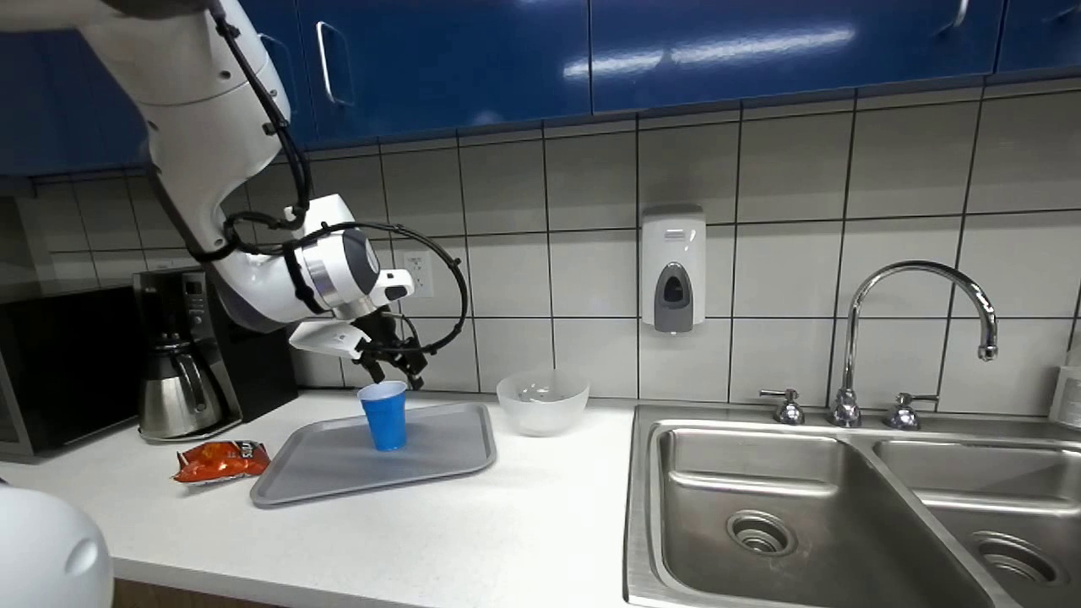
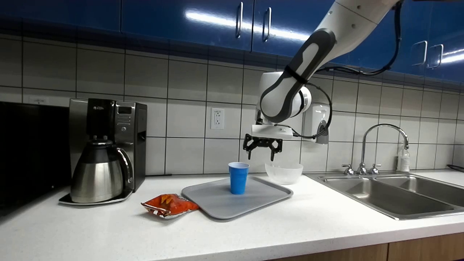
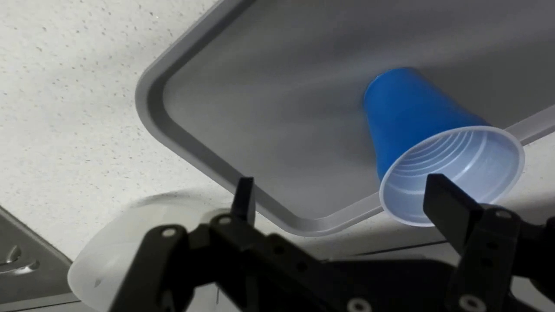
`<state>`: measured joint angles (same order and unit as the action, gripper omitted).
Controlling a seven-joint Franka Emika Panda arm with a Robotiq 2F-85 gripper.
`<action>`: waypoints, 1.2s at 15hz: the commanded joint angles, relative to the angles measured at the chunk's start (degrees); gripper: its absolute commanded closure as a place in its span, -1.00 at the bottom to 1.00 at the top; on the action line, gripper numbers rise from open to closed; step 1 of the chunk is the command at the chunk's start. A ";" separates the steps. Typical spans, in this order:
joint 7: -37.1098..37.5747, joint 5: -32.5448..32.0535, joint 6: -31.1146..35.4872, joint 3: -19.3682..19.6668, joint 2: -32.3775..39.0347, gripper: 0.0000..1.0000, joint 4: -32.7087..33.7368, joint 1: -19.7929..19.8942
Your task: Move the blue cup from the tray to the counter top
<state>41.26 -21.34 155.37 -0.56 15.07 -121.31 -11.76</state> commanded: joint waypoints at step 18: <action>3.48 2.38 -4.83 5.89 12.93 -1.00 13.78 -7.48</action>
<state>44.59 -20.13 152.56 4.84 26.74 -109.04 -18.68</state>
